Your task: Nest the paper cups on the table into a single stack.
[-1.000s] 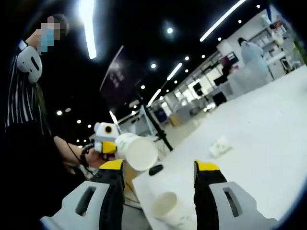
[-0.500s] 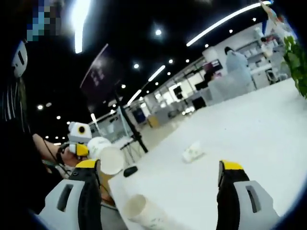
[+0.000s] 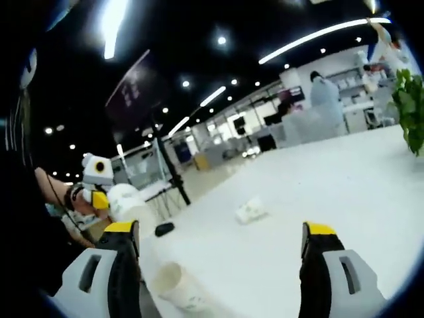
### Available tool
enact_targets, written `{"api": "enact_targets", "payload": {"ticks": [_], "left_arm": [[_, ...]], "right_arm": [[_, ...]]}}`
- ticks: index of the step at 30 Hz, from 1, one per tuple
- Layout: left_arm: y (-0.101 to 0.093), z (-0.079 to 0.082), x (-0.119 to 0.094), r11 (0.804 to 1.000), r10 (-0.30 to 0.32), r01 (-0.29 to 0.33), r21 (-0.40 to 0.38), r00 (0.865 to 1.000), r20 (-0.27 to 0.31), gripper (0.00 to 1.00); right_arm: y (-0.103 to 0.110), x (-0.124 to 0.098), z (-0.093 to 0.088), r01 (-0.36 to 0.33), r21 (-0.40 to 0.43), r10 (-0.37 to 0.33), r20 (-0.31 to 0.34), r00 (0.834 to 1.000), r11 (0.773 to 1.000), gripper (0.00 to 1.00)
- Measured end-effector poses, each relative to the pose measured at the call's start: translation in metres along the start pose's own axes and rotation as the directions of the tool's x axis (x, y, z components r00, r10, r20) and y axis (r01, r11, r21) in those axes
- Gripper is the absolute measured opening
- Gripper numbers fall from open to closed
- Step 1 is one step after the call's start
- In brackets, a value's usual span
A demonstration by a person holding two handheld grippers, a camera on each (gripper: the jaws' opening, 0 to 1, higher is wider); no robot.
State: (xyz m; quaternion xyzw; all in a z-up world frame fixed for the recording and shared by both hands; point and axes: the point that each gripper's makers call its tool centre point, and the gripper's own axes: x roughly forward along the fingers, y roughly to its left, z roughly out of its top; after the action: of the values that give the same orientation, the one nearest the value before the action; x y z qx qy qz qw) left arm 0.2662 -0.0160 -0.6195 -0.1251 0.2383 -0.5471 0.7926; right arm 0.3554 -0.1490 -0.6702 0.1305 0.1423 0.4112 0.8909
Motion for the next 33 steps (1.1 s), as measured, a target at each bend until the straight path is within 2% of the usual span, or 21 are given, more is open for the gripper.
{"api": "enact_targets", "payload": {"ticks": [1,4,8,10,13,14,18,20,24,25,26,27,28,29,30,33], "left_arm": [[0.001,-0.002,0.000,1.000,0.009,-0.009,0.026,1.000,-0.025,0.00],[0.002,-0.002,0.000,0.998,0.019,-0.016,0.063,0.998,-0.053,0.00],[0.004,-0.001,0.000,0.994,0.032,-0.022,0.111,0.995,-0.092,0.00],[0.005,-0.004,0.001,0.987,0.049,-0.026,0.157,0.988,-0.147,0.00],[0.004,-0.006,0.004,0.975,0.056,-0.015,0.223,0.982,-0.179,0.00],[0.005,-0.008,0.005,0.965,0.066,-0.009,0.264,0.977,-0.205,0.00],[0.002,-0.017,0.008,0.944,0.080,0.021,0.330,0.954,-0.289,0.00],[0.003,-0.022,0.009,0.905,0.104,0.060,0.421,0.929,-0.355,0.00],[0.002,-0.031,0.013,0.865,0.126,0.115,0.488,0.893,-0.433,0.00],[0.003,-0.035,0.014,0.851,0.134,0.136,0.508,0.878,-0.459,0.00],[0.002,-0.036,0.015,0.839,0.135,0.148,0.523,0.875,-0.466,0.00],[0.003,-0.039,0.016,0.817,0.142,0.171,0.551,0.865,-0.480,0.00],[0.003,-0.039,0.017,0.806,0.144,0.182,0.564,0.864,-0.483,0.00],[0.002,-0.039,0.019,0.776,0.138,0.205,0.597,0.868,-0.477,0.00],[0.001,-0.040,0.020,0.764,0.134,0.217,0.608,0.868,-0.479,0.00],[0.003,-0.045,0.021,0.747,0.149,0.236,0.622,0.852,-0.502,0.00]], "right_arm": [[0.001,0.000,-0.001,0.008,-0.024,-0.008,-0.003,1.000,1.000,1.00],[-0.001,-0.001,-0.001,0.029,-0.060,-0.030,-0.012,0.999,0.998,1.00],[-0.006,-0.001,-0.001,0.042,-0.045,-0.042,-0.008,0.999,0.998,1.00],[-0.010,-0.001,-0.001,0.060,-0.043,-0.061,-0.005,0.998,0.997,1.00],[-0.013,-0.001,-0.001,0.076,-0.051,-0.076,-0.005,0.997,0.996,1.00],[-0.013,-0.001,-0.001,0.077,-0.049,-0.077,-0.005,0.997,0.996,1.00],[-0.016,0.000,0.000,0.088,-0.038,-0.088,-0.001,0.996,0.995,1.00],[-0.017,0.000,0.000,0.091,-0.037,-0.091,0.000,0.996,0.995,1.00],[-0.017,0.000,0.000,0.094,-0.045,-0.094,0.000,0.996,0.995,1.00],[-0.016,0.001,-0.001,0.092,-0.038,-0.092,0.003,0.996,0.995,1.00],[-0.017,0.001,-0.002,0.094,-0.038,-0.094,0.003,0.996,0.995,1.00],[-0.017,0.000,-0.003,0.094,-0.035,-0.094,0.000,0.996,0.995,1.00],[-0.016,0.000,-0.003,0.093,-0.030,-0.093,0.004,0.996,0.995,1.00],[-0.015,-0.001,-0.003,0.091,-0.024,-0.091,0.011,0.996,0.996,1.00],[-0.016,-0.002,-0.004,0.093,-0.024,-0.092,0.012,0.996,0.995,1.00],[-0.017,-0.003,-0.007,0.097,-0.034,-0.097,-0.004,0.995,0.995,1.00]]}}
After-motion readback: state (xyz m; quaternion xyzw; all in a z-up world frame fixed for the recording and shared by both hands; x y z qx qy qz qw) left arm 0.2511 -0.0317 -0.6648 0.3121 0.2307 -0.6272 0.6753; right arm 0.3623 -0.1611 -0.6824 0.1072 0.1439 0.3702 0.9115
